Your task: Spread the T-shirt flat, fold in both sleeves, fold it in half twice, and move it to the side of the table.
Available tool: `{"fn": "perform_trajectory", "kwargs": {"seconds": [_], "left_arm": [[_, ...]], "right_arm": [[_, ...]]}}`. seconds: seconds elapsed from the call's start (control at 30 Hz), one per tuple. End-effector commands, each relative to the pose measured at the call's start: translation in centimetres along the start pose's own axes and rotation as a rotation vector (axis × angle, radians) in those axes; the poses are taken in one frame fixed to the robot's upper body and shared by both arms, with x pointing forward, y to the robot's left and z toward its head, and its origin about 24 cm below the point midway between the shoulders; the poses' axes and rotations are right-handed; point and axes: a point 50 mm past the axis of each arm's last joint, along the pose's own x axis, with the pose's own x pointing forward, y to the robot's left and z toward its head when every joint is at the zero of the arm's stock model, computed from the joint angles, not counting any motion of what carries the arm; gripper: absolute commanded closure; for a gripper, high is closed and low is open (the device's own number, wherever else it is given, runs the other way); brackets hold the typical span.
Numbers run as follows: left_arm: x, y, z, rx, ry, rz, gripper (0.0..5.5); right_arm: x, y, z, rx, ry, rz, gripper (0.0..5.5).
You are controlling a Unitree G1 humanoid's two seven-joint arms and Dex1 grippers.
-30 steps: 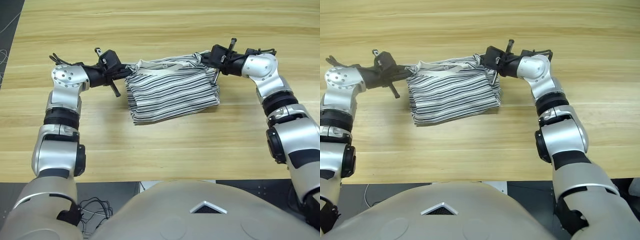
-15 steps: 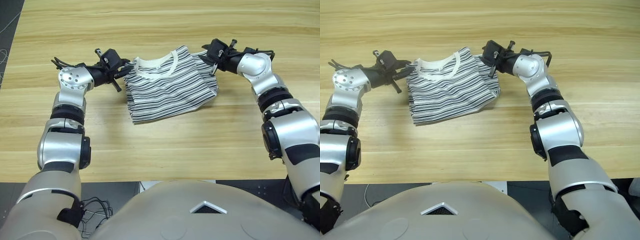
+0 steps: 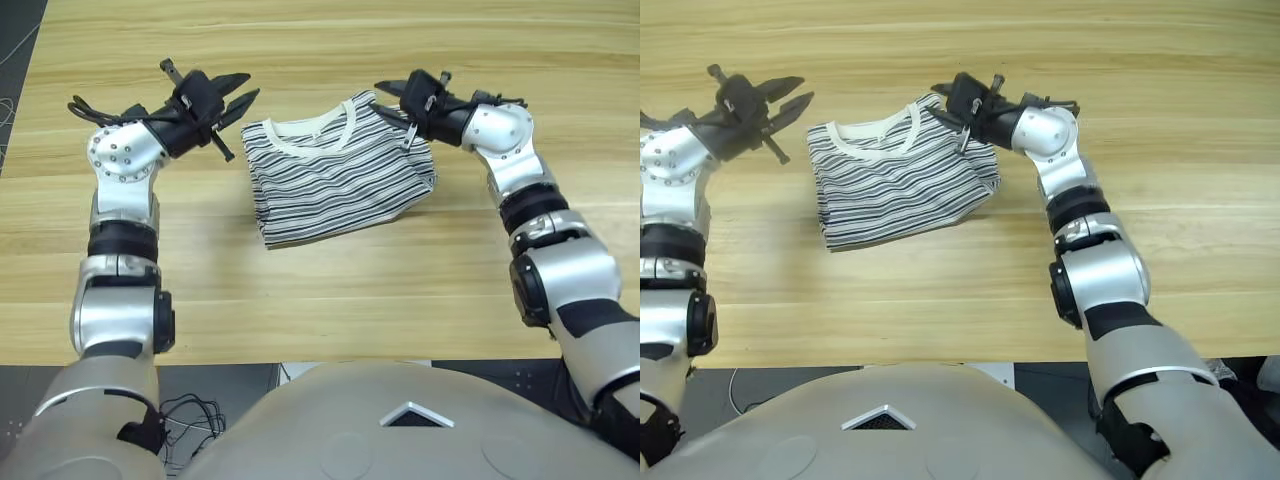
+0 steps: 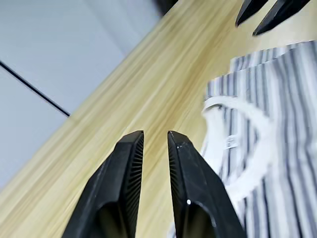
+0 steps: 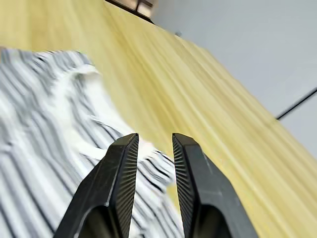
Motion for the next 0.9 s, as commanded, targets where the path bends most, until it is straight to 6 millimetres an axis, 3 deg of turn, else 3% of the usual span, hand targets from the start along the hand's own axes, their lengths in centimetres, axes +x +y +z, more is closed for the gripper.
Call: {"fn": "perform_trajectory", "kwargs": {"seconds": [0.03, 0.13, 0.23, 0.4, 0.5, 0.63, 0.8, 0.9], "left_arm": [[-1.1, -1.7, 2.2, 0.036, -0.043, -0.09, 4.6], [-1.4, -4.6, 3.4, 0.04, -0.049, -0.208, 4.6], [-1.8, -6.6, 3.1, 0.037, 0.003, -0.281, 4.6], [-1.9, -7.3, 2.7, 0.025, 0.029, -0.283, 4.6], [-1.8, -7.5, 2.5, 0.026, 0.035, -0.283, 4.6], [-1.6, -8.2, 1.9, 0.032, 0.062, -0.3, 4.6], [-0.1, -11.7, 1.7, 0.125, 0.091, -0.482, 4.6], [0.7, -12.1, 2.0, 0.16, 0.079, -0.5, 4.6]], "right_arm": [[-0.5, 0.9, 0.3, 0.017, -0.018, 0.056, 4.26], [-1.3, 1.9, -0.4, 0.026, 0.021, 0.095, 4.26], [-1.9, 2.7, -2.1, 0.014, 0.135, 0.099, 4.26], [-3.7, 3.1, -6.1, -0.073, 0.446, 0.116, 4.26], [-5.2, 2.8, -7.3, -0.077, 0.52, 0.105, 4.26], [-6.8, 2.7, -7.7, -0.071, 0.531, 0.106, 4.26], [-7.0, 4.0, -7.0, -0.033, 0.442, 0.162, 4.26], [-7.2, 5.0, -6.7, -0.013, 0.419, 0.207, 4.26]]}}
